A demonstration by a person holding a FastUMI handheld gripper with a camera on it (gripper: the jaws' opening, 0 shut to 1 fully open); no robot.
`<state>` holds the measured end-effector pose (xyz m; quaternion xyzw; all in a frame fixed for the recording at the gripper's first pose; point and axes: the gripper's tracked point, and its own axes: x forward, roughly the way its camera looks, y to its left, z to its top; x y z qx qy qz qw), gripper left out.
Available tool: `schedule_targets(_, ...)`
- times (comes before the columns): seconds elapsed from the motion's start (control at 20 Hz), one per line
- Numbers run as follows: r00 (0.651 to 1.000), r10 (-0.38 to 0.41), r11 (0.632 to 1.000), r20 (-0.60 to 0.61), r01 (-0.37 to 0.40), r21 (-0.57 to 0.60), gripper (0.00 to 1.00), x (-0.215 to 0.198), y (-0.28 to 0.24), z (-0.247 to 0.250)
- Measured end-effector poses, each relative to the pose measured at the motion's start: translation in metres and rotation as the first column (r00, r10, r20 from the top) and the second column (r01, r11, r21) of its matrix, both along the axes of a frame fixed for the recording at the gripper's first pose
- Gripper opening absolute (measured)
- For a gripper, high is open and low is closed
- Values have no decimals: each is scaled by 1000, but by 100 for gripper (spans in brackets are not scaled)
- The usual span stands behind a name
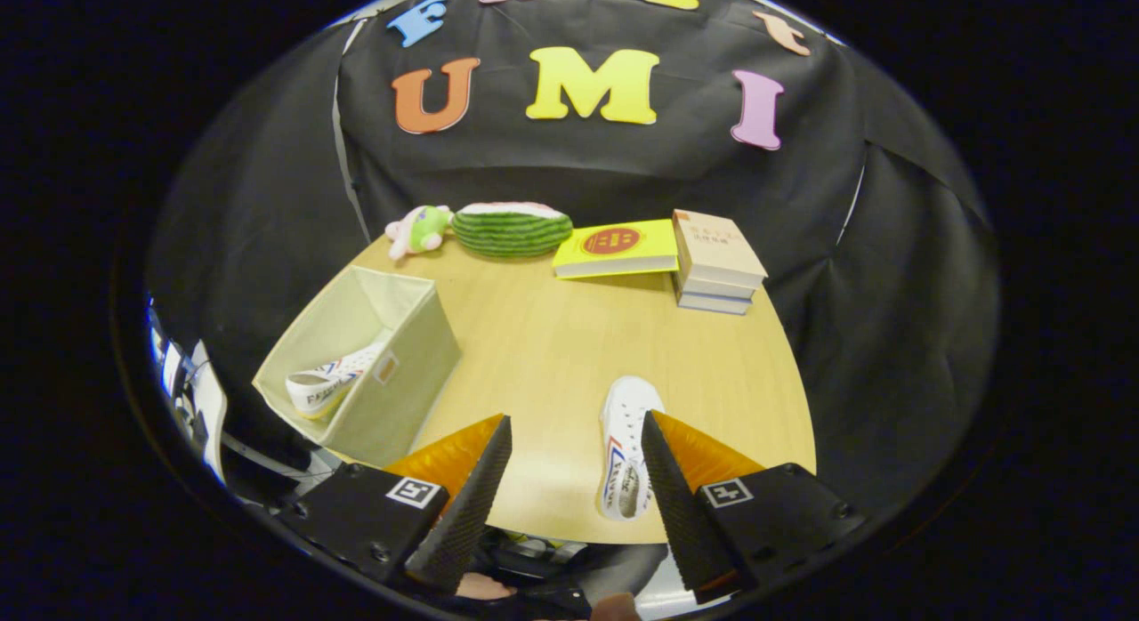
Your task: Open the storage box then place both shoes into the box .Put the left shoe in first, then the right shoe, with the right side of both shoes facing outward in a uniform manner.
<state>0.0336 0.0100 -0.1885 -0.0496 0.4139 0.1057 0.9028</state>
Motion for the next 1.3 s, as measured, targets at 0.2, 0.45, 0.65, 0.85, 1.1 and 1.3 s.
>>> schedule_targets(0.2,992,-10,999,-123,5,-44,92,-1,-45,-55)
schedule_targets(0.45,958,-39,999,-285,36,-15,91,9,-78,-122)
schedule_targets(0.65,918,-52,998,-394,62,13,91,10,-90,-166)
schedule_targets(0.85,887,-47,998,-459,62,18,86,5,-92,-189)
schedule_targets(1.1,855,-14,992,-518,76,99,69,4,-76,-204)
schedule_targets(1.3,853,-44,983,-520,131,132,41,5,-75,-207)
